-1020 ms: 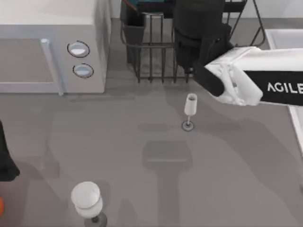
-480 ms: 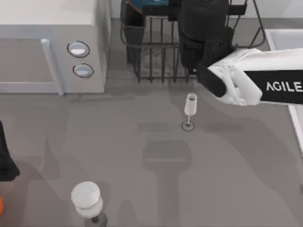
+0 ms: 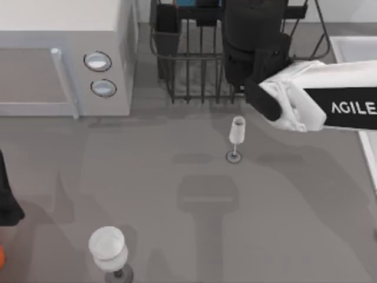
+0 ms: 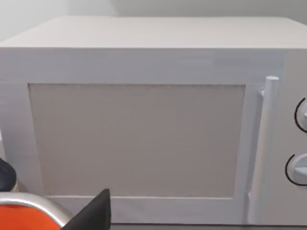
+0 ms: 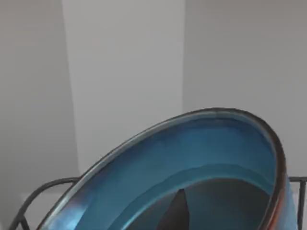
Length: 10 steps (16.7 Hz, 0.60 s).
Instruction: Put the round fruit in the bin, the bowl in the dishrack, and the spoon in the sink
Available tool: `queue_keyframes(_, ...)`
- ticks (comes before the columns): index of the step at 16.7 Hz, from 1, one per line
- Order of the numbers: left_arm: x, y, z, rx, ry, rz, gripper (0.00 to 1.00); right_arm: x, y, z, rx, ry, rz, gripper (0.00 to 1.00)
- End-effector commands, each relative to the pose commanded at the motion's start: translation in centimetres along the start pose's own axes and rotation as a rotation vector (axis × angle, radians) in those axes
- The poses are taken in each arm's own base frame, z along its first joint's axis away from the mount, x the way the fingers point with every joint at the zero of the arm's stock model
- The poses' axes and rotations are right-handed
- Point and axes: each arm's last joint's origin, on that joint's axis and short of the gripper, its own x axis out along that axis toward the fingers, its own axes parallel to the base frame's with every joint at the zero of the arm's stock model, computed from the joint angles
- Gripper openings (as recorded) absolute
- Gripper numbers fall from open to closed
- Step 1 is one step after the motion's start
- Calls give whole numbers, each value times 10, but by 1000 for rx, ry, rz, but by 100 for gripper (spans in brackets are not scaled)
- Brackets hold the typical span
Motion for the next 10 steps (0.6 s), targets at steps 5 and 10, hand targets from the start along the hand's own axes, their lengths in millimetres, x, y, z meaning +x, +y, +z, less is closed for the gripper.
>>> queue_keyframes(5, 0, 0, 0, 0, 0, 0, 100, 0, 0, 0, 0, 0, 0, 100)
queue_keyframes(10, 0, 0, 0, 0, 0, 0, 100, 0, 0, 0, 0, 0, 0, 100)
